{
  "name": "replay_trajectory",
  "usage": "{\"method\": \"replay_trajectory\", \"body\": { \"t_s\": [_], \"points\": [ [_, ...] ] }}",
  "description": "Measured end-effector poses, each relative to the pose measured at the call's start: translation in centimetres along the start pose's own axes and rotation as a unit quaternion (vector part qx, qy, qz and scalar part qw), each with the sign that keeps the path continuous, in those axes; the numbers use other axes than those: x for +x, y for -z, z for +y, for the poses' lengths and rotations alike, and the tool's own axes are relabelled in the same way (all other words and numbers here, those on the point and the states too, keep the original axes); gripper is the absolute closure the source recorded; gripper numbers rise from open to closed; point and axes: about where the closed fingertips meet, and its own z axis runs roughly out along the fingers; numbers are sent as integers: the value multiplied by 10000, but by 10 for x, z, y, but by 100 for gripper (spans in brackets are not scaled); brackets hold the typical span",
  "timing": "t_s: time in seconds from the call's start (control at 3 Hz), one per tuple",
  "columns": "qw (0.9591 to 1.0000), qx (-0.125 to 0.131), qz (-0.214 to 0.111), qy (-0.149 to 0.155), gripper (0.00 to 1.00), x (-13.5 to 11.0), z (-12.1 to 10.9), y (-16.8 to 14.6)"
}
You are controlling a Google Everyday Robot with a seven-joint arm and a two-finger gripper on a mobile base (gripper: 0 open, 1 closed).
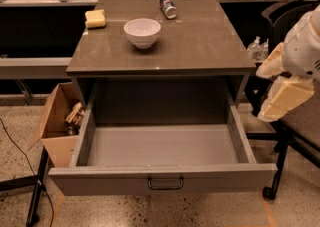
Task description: Close top drawer
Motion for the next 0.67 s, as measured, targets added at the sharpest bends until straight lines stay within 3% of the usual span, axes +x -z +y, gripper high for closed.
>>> {"method": "replay_trajectory", "body": {
  "t_s": [0.67],
  "points": [
    [9965,-666,-322,388,83,10,26,-100]
  ]
}}
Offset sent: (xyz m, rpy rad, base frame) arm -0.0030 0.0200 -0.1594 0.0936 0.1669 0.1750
